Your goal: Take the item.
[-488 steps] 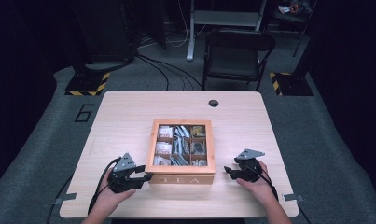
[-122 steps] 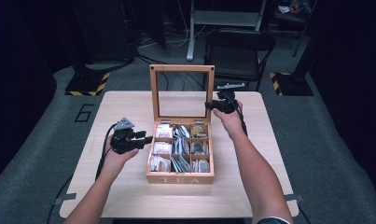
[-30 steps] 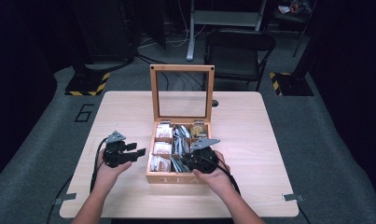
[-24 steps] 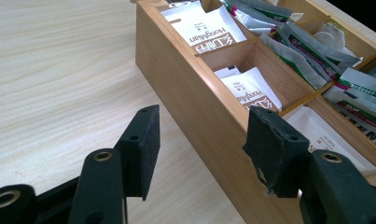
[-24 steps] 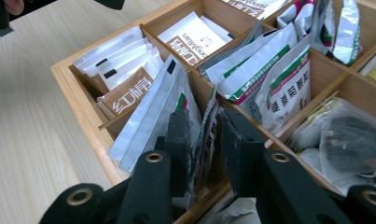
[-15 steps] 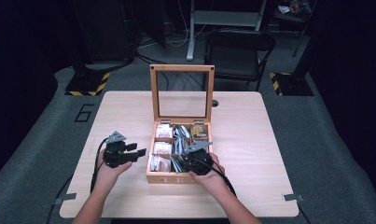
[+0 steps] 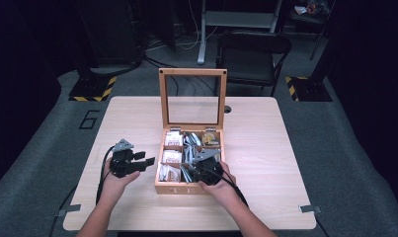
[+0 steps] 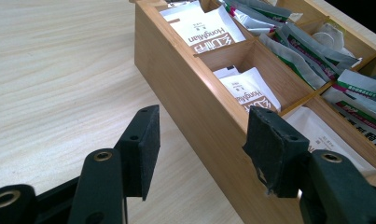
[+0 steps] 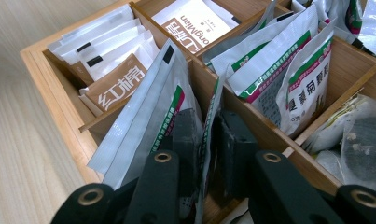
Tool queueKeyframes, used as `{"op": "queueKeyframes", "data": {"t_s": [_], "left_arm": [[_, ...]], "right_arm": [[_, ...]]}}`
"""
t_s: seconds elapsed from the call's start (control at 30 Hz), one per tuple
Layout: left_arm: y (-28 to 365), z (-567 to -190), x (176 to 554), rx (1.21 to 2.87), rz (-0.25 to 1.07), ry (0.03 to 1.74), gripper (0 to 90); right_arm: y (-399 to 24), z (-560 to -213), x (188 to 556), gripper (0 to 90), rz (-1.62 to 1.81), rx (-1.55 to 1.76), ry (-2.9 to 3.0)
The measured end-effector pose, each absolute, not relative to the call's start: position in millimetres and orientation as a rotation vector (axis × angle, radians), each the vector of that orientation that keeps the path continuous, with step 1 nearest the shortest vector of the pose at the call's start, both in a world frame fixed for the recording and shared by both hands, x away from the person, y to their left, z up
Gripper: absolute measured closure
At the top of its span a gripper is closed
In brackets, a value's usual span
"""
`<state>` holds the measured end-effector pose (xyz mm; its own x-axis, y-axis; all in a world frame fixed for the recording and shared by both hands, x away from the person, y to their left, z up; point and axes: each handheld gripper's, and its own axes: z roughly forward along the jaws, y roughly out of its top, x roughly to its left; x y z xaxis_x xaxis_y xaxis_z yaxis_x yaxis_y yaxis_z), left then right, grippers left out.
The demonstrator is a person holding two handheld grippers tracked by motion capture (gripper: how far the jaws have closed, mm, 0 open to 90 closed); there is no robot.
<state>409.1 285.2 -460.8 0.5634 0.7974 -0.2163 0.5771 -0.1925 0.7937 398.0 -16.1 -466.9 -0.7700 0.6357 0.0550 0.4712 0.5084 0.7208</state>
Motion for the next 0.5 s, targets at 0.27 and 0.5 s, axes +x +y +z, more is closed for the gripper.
{"op": "queueKeyframes", "data": {"t_s": [0.27,0.5], "left_arm": [[285.5,-460.7,409.1,1.885,0.305,1.117,44.7],[285.5,-460.8,409.1,1.882,0.307,1.119,44.8]], "right_arm": [[-14.0,-467.7,398.3,81.9,1.088,0.951,2.541],[-13.3,-466.6,396.3,87.6,1.063,0.903,2.535]]}}
